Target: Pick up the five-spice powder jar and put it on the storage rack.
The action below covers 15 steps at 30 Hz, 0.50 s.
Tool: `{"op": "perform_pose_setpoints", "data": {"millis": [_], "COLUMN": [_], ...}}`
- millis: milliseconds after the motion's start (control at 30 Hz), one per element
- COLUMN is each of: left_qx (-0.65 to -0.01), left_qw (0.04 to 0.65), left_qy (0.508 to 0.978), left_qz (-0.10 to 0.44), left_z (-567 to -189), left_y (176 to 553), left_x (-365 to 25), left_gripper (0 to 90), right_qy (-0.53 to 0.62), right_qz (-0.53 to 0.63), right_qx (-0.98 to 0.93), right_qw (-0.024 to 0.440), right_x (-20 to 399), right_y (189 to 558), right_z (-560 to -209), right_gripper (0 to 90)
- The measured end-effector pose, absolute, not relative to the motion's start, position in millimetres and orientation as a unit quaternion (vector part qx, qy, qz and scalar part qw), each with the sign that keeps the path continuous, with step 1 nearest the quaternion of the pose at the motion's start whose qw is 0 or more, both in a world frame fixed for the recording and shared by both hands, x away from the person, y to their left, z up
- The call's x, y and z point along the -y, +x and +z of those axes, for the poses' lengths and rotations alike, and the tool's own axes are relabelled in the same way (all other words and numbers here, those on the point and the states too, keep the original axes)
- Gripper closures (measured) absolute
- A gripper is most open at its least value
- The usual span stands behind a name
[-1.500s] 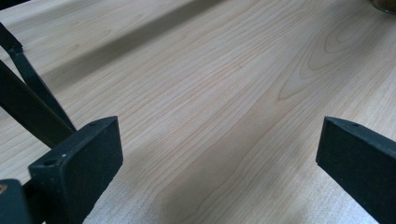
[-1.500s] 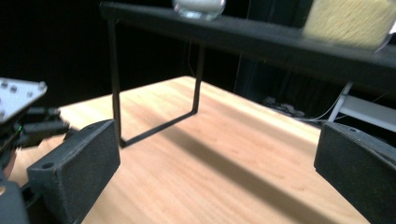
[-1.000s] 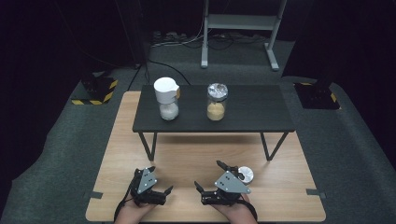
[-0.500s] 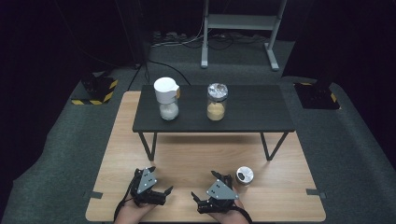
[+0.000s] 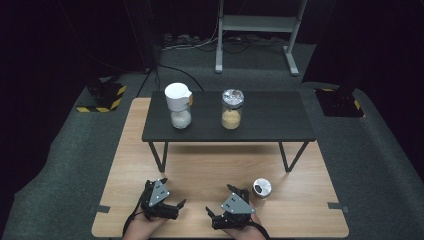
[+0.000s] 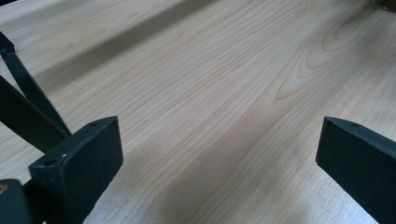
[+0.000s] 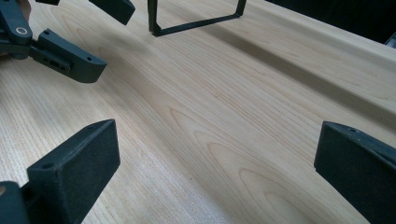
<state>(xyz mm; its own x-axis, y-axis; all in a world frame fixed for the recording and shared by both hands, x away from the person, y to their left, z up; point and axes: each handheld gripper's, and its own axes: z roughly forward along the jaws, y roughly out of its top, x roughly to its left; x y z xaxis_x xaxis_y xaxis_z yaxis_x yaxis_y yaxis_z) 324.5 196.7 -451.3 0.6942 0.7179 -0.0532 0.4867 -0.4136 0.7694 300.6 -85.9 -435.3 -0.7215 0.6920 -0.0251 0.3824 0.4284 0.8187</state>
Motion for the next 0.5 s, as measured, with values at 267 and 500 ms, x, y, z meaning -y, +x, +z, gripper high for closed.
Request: {"op": "perform_pose_setpoints", "data": {"millis": [267,500], "left_qx": [-0.359,-0.357], "left_qw": [0.404,0.399], "left_qy": [0.828,0.831], "left_qz": [0.147,0.151], "left_z": [-450.9,-450.9], "left_y": [323.2,322.8], "left_x": [-196.8,-195.4], "left_gripper": [1.0,1.0], "right_qy": [0.323,0.320], "right_qz": [0.429,0.440], "right_qx": [-0.824,-0.820], "right_qw": [0.181,0.179], "right_x": [86.4,87.4], "right_y": [299.8,299.3], "right_z": [-435.1,-434.6], "right_gripper": [0.0,0.0]}}
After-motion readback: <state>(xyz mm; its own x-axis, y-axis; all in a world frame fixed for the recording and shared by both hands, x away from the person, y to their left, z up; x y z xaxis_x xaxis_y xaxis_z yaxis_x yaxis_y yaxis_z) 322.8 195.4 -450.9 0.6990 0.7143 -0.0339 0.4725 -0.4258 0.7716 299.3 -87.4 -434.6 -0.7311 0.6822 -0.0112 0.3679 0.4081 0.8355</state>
